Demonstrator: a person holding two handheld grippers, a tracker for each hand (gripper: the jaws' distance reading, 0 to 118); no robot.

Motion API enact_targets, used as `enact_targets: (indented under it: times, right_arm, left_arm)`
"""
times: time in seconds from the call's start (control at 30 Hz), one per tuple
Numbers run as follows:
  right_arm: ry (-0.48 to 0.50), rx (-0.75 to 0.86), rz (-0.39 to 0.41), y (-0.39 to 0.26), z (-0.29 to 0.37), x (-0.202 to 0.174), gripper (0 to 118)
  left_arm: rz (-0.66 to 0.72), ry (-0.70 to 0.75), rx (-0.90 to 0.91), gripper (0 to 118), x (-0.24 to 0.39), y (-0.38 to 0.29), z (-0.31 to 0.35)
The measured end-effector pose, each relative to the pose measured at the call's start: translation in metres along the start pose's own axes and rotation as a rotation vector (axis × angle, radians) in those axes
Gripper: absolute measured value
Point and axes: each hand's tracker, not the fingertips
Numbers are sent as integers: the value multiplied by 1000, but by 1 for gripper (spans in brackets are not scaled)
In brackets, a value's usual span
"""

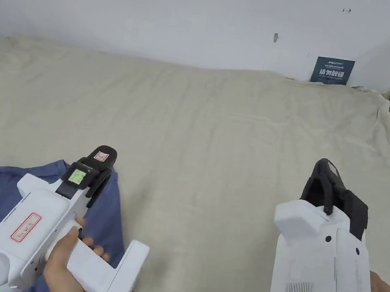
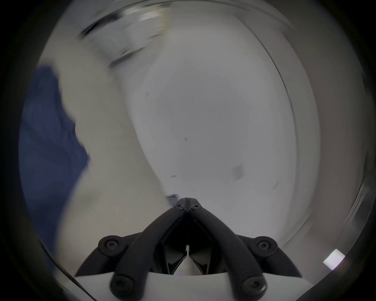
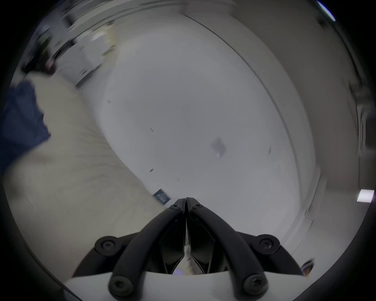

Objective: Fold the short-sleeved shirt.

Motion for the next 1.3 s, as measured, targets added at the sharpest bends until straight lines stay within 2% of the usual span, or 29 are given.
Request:
enact_targets:
  times: [0.07, 0.13, 0.23, 0.33, 0.37, 0.43, 0.5, 0.57, 0.77, 1.3]
  right_arm:
    - [26, -22, -83, -2, 0, 5, 0]
    - [51, -89, -208, -4, -4, 12, 0]
    - [120, -200, -525, -16, -12, 32, 0]
    - [218, -285, -884, -38, -18, 46, 0]
    - [239, -300, -971, -45, -20, 48, 0]
    - [269, -318, -1084, -48, -17, 51, 0]
    - [272, -328, -1109, -50, -15, 51, 0]
    - [268, -332, -1094, -56, -17, 50, 0]
    - [264, -325, -1059, -56, -17, 49, 0]
    - [276, -315, -1055, -54, -20, 50, 0]
  left_arm:
    - [-22, 31, 20, 0, -1, -1, 3]
    - [-220, 120, -1, 0, 11, -4, 0]
    - [-707, 248, -45, 0, 44, -24, -9]
    - [-1220, 342, -30, 0, 59, -57, -15]
    - [-1347, 367, -21, 0, 59, -67, -17]
    - [-1566, 426, -10, 0, 55, -83, -21]
    - [-1652, 411, -33, 0, 48, -86, -22]
    - [-1686, 404, -43, 0, 43, -89, -22]
    - [-1647, 406, -42, 0, 42, -85, -22]
    - [-1618, 401, -22, 0, 46, -83, -20]
